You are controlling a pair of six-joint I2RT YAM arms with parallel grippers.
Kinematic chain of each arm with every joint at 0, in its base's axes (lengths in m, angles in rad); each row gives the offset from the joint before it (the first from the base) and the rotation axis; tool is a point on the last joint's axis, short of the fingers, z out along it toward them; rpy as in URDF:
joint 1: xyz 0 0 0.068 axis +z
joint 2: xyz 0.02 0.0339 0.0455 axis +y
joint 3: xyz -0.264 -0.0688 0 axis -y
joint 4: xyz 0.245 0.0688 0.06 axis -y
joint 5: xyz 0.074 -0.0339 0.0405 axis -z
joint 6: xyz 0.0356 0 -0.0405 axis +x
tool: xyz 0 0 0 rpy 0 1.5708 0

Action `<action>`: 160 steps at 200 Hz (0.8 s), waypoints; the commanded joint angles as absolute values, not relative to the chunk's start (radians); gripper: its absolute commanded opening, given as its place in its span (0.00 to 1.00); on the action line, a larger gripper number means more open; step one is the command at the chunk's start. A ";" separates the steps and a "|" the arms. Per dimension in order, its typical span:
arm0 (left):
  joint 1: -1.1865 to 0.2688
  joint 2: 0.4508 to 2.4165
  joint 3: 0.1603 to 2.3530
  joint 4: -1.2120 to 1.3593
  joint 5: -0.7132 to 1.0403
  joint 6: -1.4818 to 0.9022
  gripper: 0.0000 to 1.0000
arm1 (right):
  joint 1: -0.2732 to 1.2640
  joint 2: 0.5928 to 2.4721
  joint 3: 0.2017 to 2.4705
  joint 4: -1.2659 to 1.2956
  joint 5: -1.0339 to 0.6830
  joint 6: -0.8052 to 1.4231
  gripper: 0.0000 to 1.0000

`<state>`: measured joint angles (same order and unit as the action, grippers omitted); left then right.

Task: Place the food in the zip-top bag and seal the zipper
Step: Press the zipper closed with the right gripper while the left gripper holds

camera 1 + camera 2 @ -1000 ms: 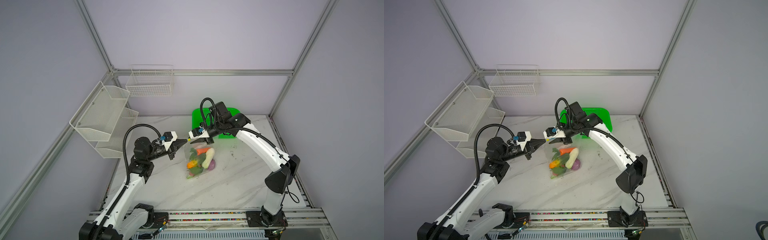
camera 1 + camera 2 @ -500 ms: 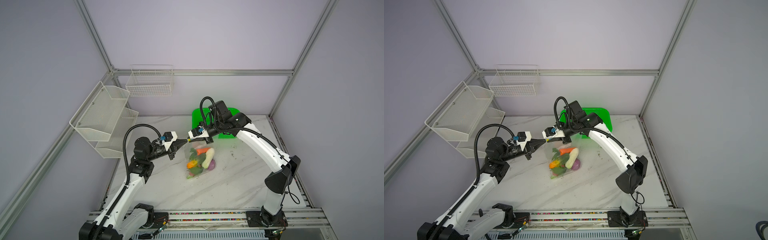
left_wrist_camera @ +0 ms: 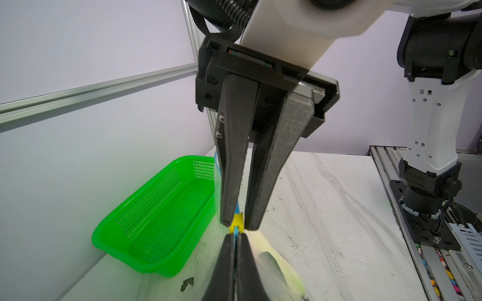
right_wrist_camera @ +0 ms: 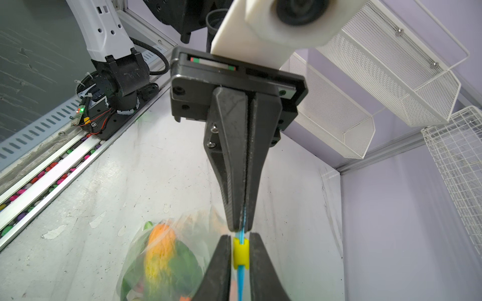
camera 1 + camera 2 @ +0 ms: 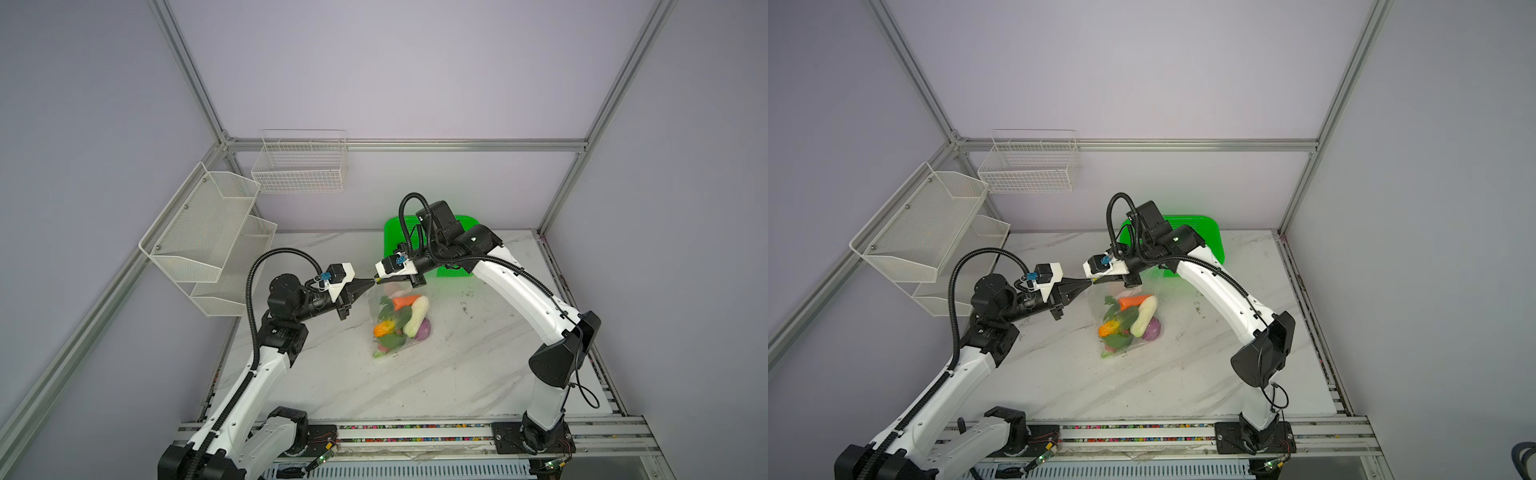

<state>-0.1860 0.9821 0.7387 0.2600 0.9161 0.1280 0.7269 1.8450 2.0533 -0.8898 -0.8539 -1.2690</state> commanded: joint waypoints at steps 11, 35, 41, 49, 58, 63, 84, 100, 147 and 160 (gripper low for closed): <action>-0.194 0.976 0.834 0.283 0.918 0.153 0.00 | 0.738 1.856 2.074 -0.923 -0.874 -1.282 0.19; -0.194 0.974 0.834 0.284 0.917 0.153 0.00 | 0.738 1.859 2.072 -0.917 -0.870 -1.276 0.19; -0.193 0.975 0.834 0.282 0.918 0.152 0.00 | 0.739 1.861 2.073 -0.917 -0.871 -1.276 0.19; -0.194 0.975 0.834 0.282 0.917 0.152 0.00 | 0.739 1.862 2.072 -0.916 -0.870 -1.275 0.19; -0.194 0.974 0.834 0.284 0.918 0.153 0.00 | 0.738 1.863 2.074 -0.916 -0.870 -1.275 0.19; -0.193 0.974 0.835 0.284 0.917 0.154 0.00 | 0.739 1.863 2.074 -0.915 -0.870 -1.274 0.19; -0.194 0.973 0.835 0.285 0.916 0.154 0.00 | 0.739 1.865 2.074 -0.911 -0.868 -1.270 0.19; -0.194 0.973 0.835 0.284 0.917 0.155 0.00 | 0.739 1.866 2.074 -0.910 -0.868 -1.270 0.19; -0.194 0.971 0.830 0.285 0.915 0.154 0.00 | 0.739 1.865 2.074 -0.914 -0.868 -1.271 0.16; -0.194 0.971 0.830 0.284 0.915 0.155 0.00 | 0.739 1.865 2.075 -0.914 -0.867 -1.272 0.15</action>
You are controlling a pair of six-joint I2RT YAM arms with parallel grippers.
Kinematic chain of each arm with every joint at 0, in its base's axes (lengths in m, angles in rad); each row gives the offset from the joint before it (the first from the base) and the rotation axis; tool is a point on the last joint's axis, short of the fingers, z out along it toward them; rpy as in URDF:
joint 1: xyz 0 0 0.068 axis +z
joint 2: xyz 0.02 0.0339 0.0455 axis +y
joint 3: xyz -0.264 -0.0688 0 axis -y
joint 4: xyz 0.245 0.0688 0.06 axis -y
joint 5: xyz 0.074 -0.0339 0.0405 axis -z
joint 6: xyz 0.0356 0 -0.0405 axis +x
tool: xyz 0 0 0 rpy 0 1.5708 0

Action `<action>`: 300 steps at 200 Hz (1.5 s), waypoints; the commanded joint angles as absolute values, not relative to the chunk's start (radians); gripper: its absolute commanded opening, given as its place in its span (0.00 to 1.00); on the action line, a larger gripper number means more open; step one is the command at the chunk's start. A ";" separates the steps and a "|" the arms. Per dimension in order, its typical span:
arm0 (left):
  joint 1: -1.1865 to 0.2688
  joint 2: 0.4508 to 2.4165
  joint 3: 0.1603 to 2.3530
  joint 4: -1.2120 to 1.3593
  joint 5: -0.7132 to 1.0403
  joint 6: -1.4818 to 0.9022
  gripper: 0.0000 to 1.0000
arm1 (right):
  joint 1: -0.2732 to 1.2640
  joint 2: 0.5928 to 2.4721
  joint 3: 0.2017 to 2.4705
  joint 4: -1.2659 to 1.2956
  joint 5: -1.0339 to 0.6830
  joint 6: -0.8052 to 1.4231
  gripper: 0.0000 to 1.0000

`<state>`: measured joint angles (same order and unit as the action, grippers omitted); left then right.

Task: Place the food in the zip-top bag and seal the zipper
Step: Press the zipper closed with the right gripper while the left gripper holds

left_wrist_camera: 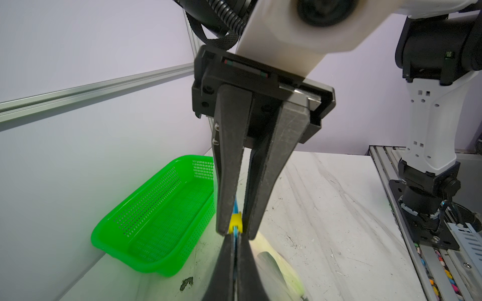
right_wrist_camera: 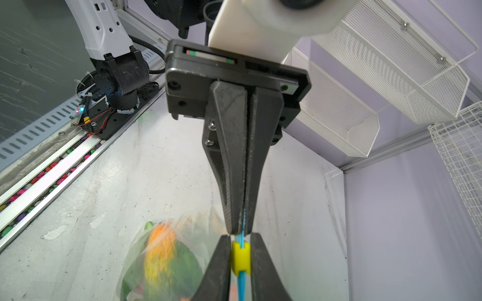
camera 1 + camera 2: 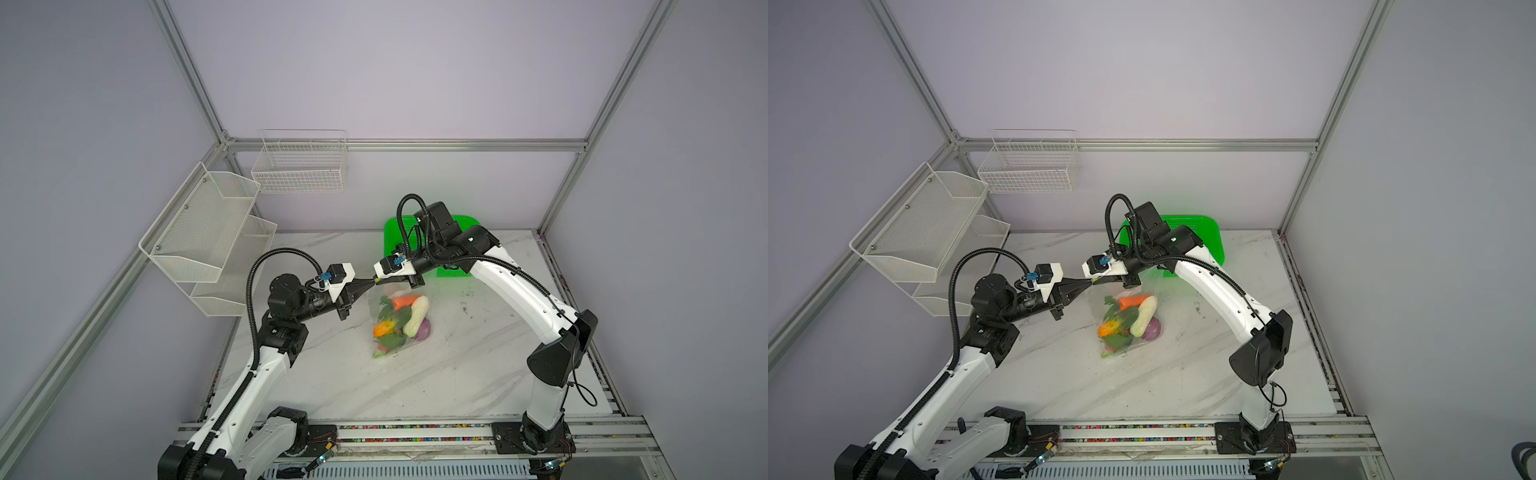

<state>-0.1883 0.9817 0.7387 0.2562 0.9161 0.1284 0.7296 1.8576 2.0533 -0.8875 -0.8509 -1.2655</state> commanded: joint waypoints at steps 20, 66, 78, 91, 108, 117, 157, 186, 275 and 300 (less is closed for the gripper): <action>-0.194 0.973 0.830 0.284 0.913 0.158 0.00 | 0.739 1.864 2.076 -0.914 -0.864 -1.273 0.14; -0.195 0.966 0.827 0.282 0.901 0.164 0.00 | 0.738 1.865 2.079 -0.914 -0.852 -1.270 0.12; -0.194 0.963 0.825 0.279 0.899 0.168 0.00 | 0.738 1.868 2.082 -0.916 -0.849 -1.270 0.12; -0.194 0.959 0.826 0.271 0.892 0.176 0.00 | 0.738 1.868 2.083 -0.917 -0.844 -1.270 0.12; -0.194 0.953 0.825 0.259 0.881 0.187 0.00 | 0.737 1.868 2.085 -0.916 -0.838 -1.268 0.12; -0.193 0.951 0.825 0.252 0.872 0.192 0.00 | 0.739 1.868 2.085 -0.916 -0.836 -1.268 0.12; -0.194 0.933 0.826 0.221 0.842 0.218 0.00 | 0.738 1.868 2.089 -0.922 -0.824 -1.262 0.12; -0.194 0.930 0.824 0.197 0.832 0.232 0.00 | 0.736 1.868 2.093 -0.922 -0.814 -1.261 0.12; -0.195 0.900 0.822 0.144 0.731 0.294 0.00 | 0.707 1.876 2.107 -0.928 -0.805 -1.257 0.12; -0.194 0.886 0.819 0.137 0.688 0.305 0.00 | 0.698 1.878 2.107 -0.931 -0.807 -1.257 0.11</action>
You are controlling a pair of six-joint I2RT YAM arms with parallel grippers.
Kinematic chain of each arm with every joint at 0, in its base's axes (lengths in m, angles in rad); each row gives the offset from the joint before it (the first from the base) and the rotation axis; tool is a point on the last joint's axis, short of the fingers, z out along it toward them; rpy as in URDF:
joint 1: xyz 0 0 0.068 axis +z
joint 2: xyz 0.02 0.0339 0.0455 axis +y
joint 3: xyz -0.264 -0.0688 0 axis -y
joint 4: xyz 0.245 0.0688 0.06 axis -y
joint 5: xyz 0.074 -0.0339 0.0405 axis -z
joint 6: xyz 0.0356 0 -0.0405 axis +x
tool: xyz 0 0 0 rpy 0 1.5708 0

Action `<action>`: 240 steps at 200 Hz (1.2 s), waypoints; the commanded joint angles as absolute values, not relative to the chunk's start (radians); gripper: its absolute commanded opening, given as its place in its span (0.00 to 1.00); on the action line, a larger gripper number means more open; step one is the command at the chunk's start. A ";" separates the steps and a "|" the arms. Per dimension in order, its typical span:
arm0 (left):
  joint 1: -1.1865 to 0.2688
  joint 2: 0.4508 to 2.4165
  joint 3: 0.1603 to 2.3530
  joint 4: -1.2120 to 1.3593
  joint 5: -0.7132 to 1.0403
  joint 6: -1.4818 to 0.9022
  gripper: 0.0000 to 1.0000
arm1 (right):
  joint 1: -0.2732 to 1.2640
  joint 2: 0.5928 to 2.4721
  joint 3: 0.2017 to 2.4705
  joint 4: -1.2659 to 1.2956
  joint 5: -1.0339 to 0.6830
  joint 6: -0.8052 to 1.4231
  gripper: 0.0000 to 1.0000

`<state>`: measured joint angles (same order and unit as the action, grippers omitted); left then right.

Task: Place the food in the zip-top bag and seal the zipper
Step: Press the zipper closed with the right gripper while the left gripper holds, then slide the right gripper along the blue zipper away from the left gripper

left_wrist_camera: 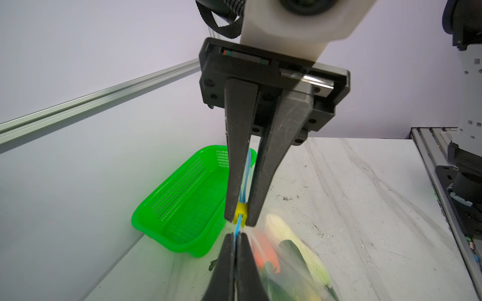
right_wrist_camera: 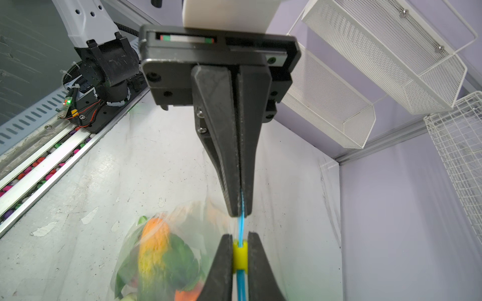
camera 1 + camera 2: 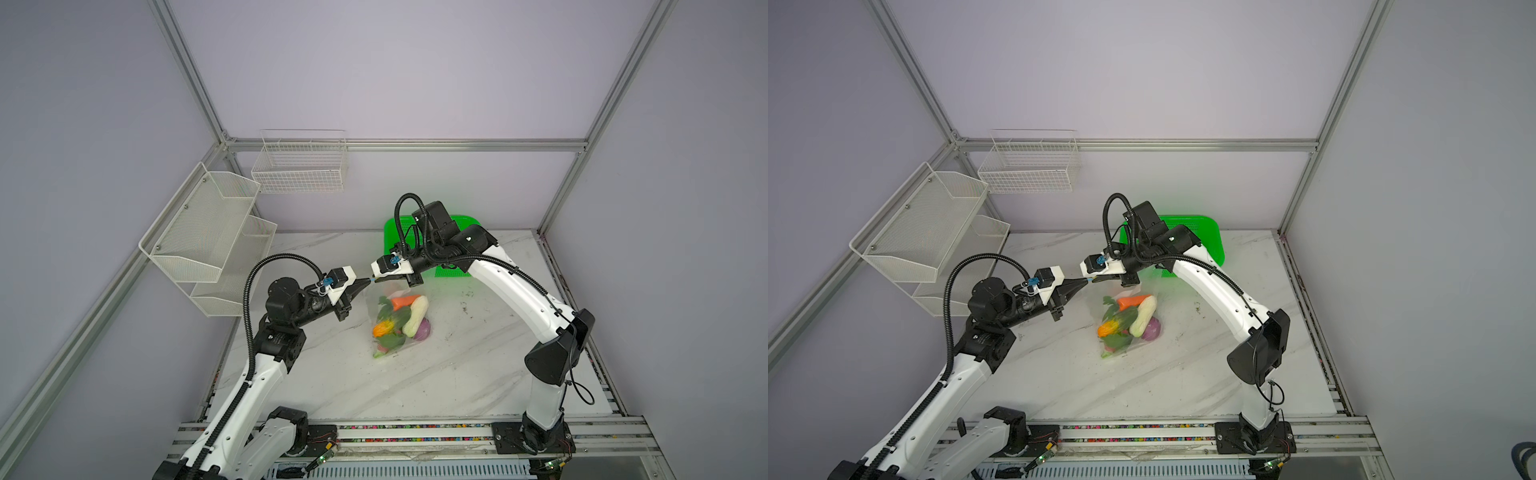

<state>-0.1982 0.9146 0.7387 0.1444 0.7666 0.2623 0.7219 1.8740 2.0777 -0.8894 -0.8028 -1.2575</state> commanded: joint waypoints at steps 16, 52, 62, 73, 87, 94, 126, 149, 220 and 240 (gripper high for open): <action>-0.194 0.878 0.812 0.143 0.654 0.308 0.00 | 0.694 1.876 2.106 -0.933 -0.807 -1.258 0.11; -0.195 0.861 0.801 0.158 0.586 0.310 0.00 | 0.682 1.876 2.105 -0.935 -0.807 -1.259 0.11; -0.195 0.858 0.799 0.160 0.568 0.310 0.00 | 0.678 1.876 2.104 -0.936 -0.807 -1.258 0.11; -0.194 0.853 0.792 0.165 0.546 0.310 0.00 | 0.674 1.878 2.103 -0.936 -0.809 -1.259 0.11; -0.194 0.848 0.787 0.169 0.519 0.311 0.00 | 0.668 1.878 2.101 -0.936 -0.813 -1.258 0.11; -0.193 0.845 0.783 0.173 0.506 0.309 0.00 | 0.666 1.877 2.100 -0.936 -0.814 -1.258 0.11; -0.194 0.835 0.768 0.188 0.441 0.307 0.00 | 0.659 1.882 2.100 -0.936 -0.815 -1.256 0.11; -0.194 0.825 0.754 0.201 0.378 0.302 0.00 | 0.652 1.882 2.099 -0.936 -0.815 -1.254 0.11; -0.194 0.805 0.720 0.237 0.250 0.281 0.00 | 0.640 1.872 2.086 -0.935 -0.819 -1.253 0.11; -0.193 0.806 0.711 0.245 0.225 0.277 0.00 | 0.634 1.870 2.080 -0.935 -0.819 -1.253 0.11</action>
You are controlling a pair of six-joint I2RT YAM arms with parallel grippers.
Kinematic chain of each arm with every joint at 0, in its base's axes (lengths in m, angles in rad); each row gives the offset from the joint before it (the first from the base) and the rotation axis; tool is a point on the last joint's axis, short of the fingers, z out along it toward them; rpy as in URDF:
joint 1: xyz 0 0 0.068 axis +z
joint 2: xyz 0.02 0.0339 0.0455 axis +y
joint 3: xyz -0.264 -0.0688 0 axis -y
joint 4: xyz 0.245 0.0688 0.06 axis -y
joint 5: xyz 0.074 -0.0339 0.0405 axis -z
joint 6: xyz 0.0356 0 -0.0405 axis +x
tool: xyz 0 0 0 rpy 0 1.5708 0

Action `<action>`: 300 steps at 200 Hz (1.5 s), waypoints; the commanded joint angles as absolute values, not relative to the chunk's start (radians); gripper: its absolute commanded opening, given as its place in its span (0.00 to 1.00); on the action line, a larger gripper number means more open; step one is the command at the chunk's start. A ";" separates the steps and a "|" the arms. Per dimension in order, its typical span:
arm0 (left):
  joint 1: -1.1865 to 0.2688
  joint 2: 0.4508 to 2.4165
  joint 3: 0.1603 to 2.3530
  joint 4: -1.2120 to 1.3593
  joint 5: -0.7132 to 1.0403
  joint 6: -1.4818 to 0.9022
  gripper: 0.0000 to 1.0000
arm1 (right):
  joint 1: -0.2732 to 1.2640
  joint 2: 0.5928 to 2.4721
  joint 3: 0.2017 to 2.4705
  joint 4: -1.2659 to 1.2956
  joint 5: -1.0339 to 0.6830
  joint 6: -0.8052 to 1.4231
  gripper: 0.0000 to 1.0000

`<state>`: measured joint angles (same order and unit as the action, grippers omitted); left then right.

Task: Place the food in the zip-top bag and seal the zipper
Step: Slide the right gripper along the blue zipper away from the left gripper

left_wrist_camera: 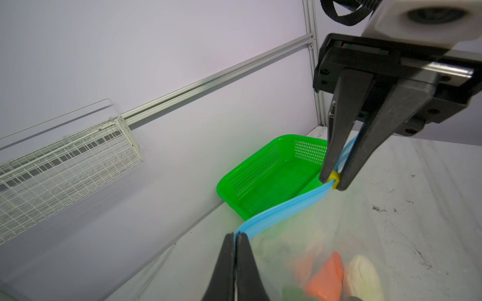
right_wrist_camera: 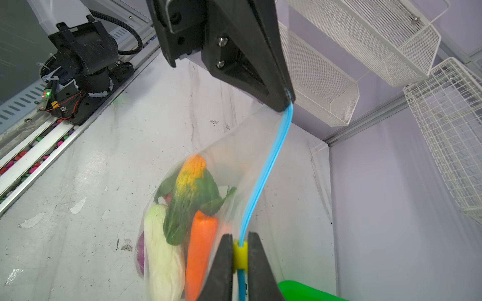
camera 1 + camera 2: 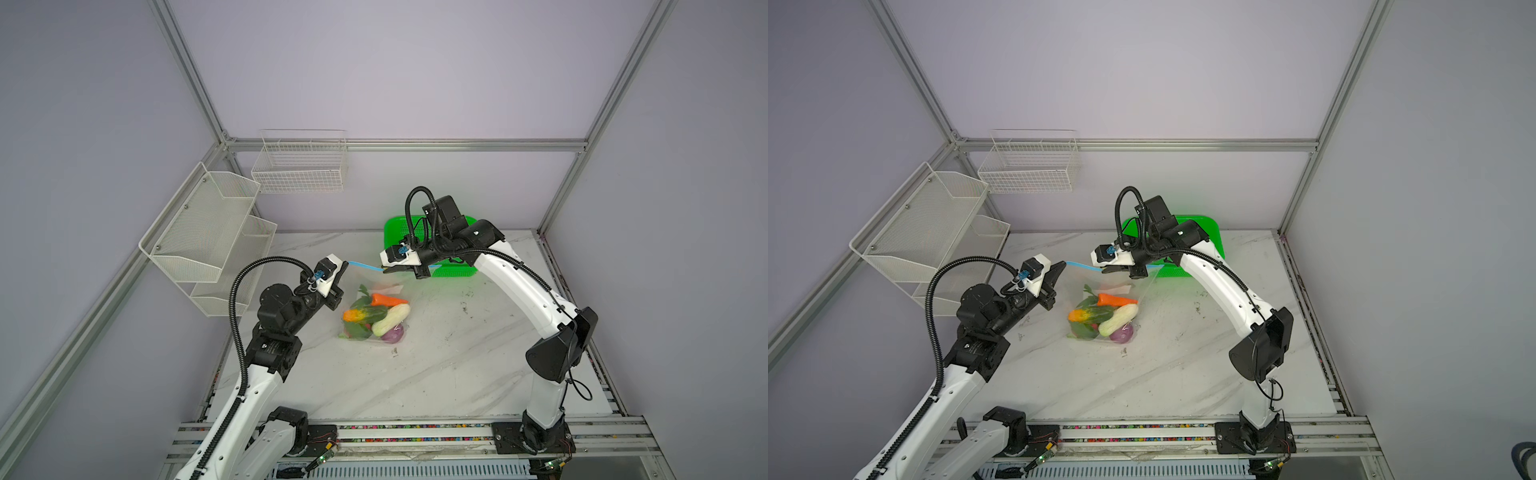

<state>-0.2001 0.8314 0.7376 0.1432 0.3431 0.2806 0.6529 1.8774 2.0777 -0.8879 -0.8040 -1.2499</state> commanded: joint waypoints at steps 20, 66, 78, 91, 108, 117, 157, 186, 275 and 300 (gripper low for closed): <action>-0.192 0.810 0.705 0.252 0.182 0.268 0.00 | 0.629 1.864 2.074 -0.934 -0.822 -1.256 0.10; -0.192 0.818 0.696 0.268 0.088 0.262 0.00 | 0.617 1.861 2.062 -0.934 -0.824 -1.256 0.10; -0.192 0.822 0.696 0.270 0.070 0.261 0.00 | 0.614 1.858 2.063 -0.934 -0.825 -1.256 0.10; -0.191 0.823 0.696 0.270 0.056 0.261 0.00 | 0.610 1.859 2.062 -0.934 -0.826 -1.255 0.09; -0.190 0.828 0.698 0.270 0.042 0.262 0.00 | 0.605 1.857 2.059 -0.934 -0.827 -1.256 0.09; -0.190 0.830 0.698 0.270 0.037 0.261 0.00 | 0.603 1.857 2.057 -0.934 -0.830 -1.256 0.09; -0.189 0.841 0.703 0.266 -0.005 0.258 0.00 | 0.585 1.848 2.042 -0.934 -0.832 -1.256 0.08; -0.187 0.845 0.704 0.270 -0.040 0.251 0.00 | 0.571 1.836 2.027 -0.934 -0.834 -1.256 0.08; -0.182 0.844 0.699 0.282 -0.060 0.243 0.00 | 0.509 1.795 1.985 -0.933 -0.847 -1.256 0.07; -0.181 0.840 0.701 0.279 -0.066 0.245 0.00 | 0.492 1.789 1.975 -0.931 -0.853 -1.254 0.07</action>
<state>-0.1997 0.8555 0.7311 0.1867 0.0185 0.2619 0.5201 1.8332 1.9942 -0.8867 -0.8314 -1.2499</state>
